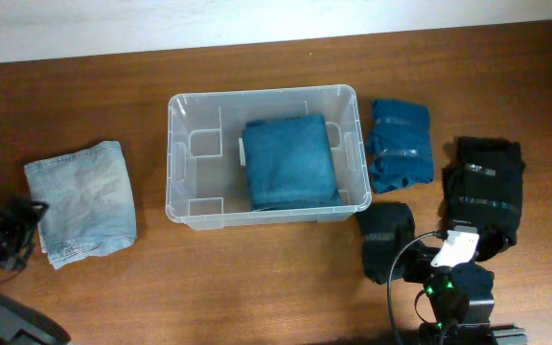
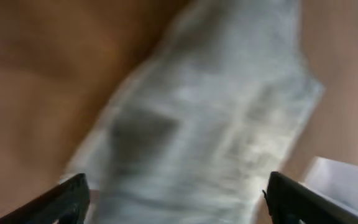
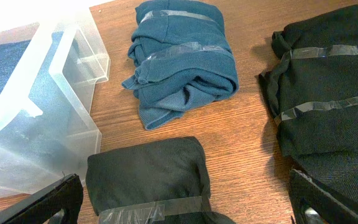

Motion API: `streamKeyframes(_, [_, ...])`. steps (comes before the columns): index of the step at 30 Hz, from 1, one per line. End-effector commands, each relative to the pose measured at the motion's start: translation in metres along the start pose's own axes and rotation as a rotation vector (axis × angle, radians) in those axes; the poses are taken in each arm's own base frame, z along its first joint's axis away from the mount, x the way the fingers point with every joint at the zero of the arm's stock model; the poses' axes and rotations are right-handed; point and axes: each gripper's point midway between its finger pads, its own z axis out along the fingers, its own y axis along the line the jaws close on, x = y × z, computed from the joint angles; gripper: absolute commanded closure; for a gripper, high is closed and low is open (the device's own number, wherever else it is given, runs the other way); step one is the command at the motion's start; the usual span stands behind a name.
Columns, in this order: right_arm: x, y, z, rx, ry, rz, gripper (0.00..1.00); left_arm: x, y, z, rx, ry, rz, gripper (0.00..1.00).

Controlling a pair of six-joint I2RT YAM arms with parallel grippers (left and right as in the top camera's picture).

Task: Pack container
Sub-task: 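Grasp the light-blue jeans with the left gripper, adjusting its fold, then lift the light-blue jeans with the left gripper into the box's left side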

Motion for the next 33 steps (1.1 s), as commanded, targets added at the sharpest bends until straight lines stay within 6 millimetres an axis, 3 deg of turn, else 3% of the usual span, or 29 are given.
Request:
streamKeyframes(1, [0.001, 0.001, 0.001, -0.004, -0.003, -0.007, 0.02, -0.016, 0.028, -0.018, -0.085, -0.061, 0.12, 0.06])
streamKeyframes(3, [0.001, 0.001, 0.001, -0.004, -0.003, -0.007, 0.02, -0.019, 0.032, -0.02, -0.086, -0.069, 0.158, 0.06])
streamKeyframes(10, [0.001, 0.001, 0.001, -0.004, -0.003, -0.006, 0.01, -0.008, 0.027, 0.008, 0.034, 0.001, 0.266, 0.07])
streamKeyframes(15, [0.001, 0.001, 0.001, -0.004, -0.003, -0.006, 0.02, 0.004, 0.035, 0.026, 0.058, 0.063, 0.247, 0.07])
streamKeyframes(19, [0.001, 0.001, 0.001, -0.004, -0.003, -0.006, 0.02, 0.01, 0.028, 0.034, 0.135, 0.087, 0.259, 0.08])
streamKeyframes(25, [0.001, 0.001, 0.001, -0.004, -0.003, -0.006, 0.02, 0.03, 0.039, 0.057, 0.14, 0.173, 0.213, 0.11])
streamKeyframes(29, [0.001, 0.001, 0.001, -0.004, -0.003, -0.007, 0.02, 0.033, 0.043, 0.063, 0.14, 0.19, 0.2, 0.32])
streamKeyframes(32, [0.001, 0.001, 0.001, -0.004, -0.003, -0.006, 0.01, 0.032, 0.043, 0.063, 0.14, 0.187, 0.202, 0.56])
streamKeyframes(33, [0.001, 0.001, 0.001, -0.004, -0.003, -0.006, 0.02, 0.033, 0.043, 0.063, 0.139, 0.187, 0.203, 0.59])
